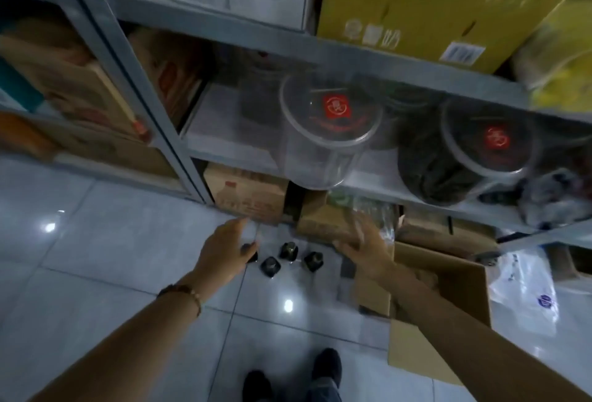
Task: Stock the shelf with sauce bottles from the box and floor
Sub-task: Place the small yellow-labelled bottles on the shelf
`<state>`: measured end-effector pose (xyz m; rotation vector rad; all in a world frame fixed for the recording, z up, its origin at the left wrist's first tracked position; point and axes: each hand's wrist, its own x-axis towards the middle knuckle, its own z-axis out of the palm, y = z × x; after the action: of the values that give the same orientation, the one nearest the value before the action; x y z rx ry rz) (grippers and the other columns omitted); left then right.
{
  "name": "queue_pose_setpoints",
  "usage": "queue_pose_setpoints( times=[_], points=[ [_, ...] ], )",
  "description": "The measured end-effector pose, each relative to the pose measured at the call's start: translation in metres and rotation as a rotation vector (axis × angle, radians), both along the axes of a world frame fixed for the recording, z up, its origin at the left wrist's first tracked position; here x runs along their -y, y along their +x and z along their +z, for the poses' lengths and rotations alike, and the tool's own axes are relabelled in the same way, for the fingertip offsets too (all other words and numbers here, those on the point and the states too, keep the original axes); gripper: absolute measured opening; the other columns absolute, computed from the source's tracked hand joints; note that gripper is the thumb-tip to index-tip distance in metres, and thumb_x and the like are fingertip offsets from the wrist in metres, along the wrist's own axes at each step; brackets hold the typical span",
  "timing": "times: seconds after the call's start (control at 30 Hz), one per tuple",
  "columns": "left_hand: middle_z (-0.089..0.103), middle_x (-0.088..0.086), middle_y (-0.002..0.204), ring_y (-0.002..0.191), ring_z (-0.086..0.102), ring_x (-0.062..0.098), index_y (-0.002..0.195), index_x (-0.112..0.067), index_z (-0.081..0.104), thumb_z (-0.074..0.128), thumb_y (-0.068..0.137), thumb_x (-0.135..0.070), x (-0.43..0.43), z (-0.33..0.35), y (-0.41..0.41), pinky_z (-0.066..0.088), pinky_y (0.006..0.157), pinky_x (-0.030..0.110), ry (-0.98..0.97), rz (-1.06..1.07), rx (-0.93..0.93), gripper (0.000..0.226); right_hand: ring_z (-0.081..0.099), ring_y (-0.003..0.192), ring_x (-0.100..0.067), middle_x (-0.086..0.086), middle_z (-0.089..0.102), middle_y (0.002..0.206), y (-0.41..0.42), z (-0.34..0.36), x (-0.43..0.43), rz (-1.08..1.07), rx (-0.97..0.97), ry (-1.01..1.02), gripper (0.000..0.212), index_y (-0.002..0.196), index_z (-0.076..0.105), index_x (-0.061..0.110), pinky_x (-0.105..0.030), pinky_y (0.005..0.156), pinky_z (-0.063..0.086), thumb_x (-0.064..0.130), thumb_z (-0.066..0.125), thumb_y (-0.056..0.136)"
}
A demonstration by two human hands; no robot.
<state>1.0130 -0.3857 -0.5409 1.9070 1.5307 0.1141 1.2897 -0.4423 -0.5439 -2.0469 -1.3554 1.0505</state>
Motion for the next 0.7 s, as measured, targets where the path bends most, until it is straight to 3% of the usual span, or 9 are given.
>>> queue_pose_setpoints(
  times=[0.1, 0.2, 0.27, 0.4, 0.5, 0.6, 0.7],
  points=[
    [0.039, 0.004, 0.146, 0.131, 0.038, 0.022, 0.145, -0.017, 0.029, 0.052, 0.093, -0.036, 0.002, -0.070, 0.004, 0.037, 0.100, 0.032, -0.077, 0.035, 0.002, 0.060, 0.037, 0.132, -0.022, -0.009, 0.031, 0.149, 0.003, -0.075, 0.010, -0.062, -0.130, -0.067, 0.074, 0.142, 0.031, 0.013, -0.041, 0.109, 0.035, 0.010, 0.073, 0.080],
    [0.042, 0.003, 0.144, 0.129, 0.041, 0.021, 0.144, -0.018, 0.032, 0.054, 0.092, -0.038, -0.002, -0.138, 0.018, 0.041, 0.100, 0.034, -0.126, 0.057, 0.040, 0.060, 0.038, 0.134, -0.026, -0.010, 0.036, 0.148, 0.012, -0.150, 0.019, -0.136, -0.186, -0.163, 0.077, 0.145, 0.028, 0.010, -0.047, 0.108, 0.036, 0.013, 0.072, 0.082],
    [0.044, 0.004, 0.140, 0.126, 0.044, 0.021, 0.142, -0.016, 0.034, 0.055, 0.091, -0.039, -0.005, -0.183, 0.029, 0.042, 0.100, 0.038, -0.145, 0.074, 0.071, 0.060, 0.036, 0.135, -0.024, -0.008, 0.037, 0.146, 0.019, -0.199, 0.021, -0.205, -0.216, -0.187, 0.075, 0.143, 0.031, 0.011, -0.044, 0.109, 0.036, 0.012, 0.073, 0.081],
    [0.047, 0.006, 0.136, 0.122, 0.049, 0.020, 0.141, -0.019, 0.036, 0.057, 0.089, -0.040, -0.009, -0.270, 0.055, 0.045, 0.097, 0.038, -0.209, 0.117, 0.125, 0.060, 0.046, 0.120, 0.003, -0.004, 0.042, 0.136, 0.029, -0.286, 0.018, -0.272, -0.282, -0.222, 0.064, 0.133, 0.043, 0.023, -0.020, 0.094, 0.045, 0.016, 0.075, 0.079],
    [0.047, 0.003, 0.137, 0.123, 0.047, 0.017, 0.141, -0.021, 0.036, 0.059, 0.088, -0.039, -0.016, -0.328, 0.073, 0.042, 0.096, 0.030, -0.220, 0.111, 0.156, 0.061, 0.040, 0.124, -0.014, -0.006, 0.033, 0.146, 0.028, -0.342, 0.009, -0.333, -0.327, -0.311, 0.075, 0.143, 0.030, 0.022, -0.028, 0.095, 0.042, 0.018, 0.073, 0.081],
    [0.047, 0.004, 0.139, 0.126, 0.045, 0.018, 0.141, -0.017, 0.037, 0.063, 0.086, -0.037, -0.030, -0.381, 0.091, 0.037, 0.099, 0.025, -0.155, 0.078, 0.161, 0.064, 0.040, 0.112, -0.010, -0.004, 0.036, 0.138, 0.023, -0.392, -0.003, -0.350, -0.361, -0.296, 0.078, 0.143, 0.028, 0.025, -0.018, 0.078, 0.047, 0.020, 0.074, 0.080],
    [0.041, 0.001, 0.144, 0.129, 0.042, 0.017, 0.142, -0.018, 0.034, 0.063, 0.086, -0.038, -0.045, -0.423, 0.105, 0.032, 0.096, 0.017, -0.132, 0.030, 0.146, 0.067, 0.054, 0.090, -0.002, 0.006, 0.047, 0.114, 0.018, -0.433, -0.017, -0.384, -0.422, -0.228, 0.075, 0.141, 0.032, 0.023, -0.006, 0.054, 0.046, 0.016, 0.074, 0.080]
  ],
)
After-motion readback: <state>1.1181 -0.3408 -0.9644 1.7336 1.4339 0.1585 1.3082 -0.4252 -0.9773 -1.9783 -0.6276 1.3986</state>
